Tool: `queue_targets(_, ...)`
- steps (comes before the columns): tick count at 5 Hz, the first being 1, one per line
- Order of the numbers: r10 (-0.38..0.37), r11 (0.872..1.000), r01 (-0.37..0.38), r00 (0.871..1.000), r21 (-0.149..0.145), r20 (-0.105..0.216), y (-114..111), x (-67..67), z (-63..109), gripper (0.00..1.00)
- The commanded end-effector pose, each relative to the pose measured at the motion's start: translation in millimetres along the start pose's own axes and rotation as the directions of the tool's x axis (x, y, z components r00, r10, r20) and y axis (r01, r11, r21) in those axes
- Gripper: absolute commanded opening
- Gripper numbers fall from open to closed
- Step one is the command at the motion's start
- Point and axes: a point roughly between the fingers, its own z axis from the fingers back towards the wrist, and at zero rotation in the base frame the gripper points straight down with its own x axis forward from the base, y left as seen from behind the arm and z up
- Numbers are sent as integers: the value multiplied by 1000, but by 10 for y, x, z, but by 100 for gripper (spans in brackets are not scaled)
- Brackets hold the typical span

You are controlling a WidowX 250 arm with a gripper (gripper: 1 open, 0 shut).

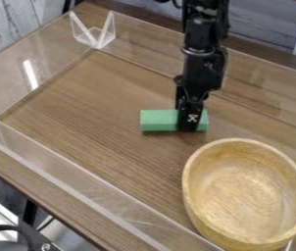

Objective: Put the green block in the brown bowl

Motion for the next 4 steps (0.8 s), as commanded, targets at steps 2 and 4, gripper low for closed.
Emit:
queue_targets(2,45,989,-51,998,136,53,105,46,538,0)
queue_targets(4,177,965,-190,981,183,82,557,166,729,0)
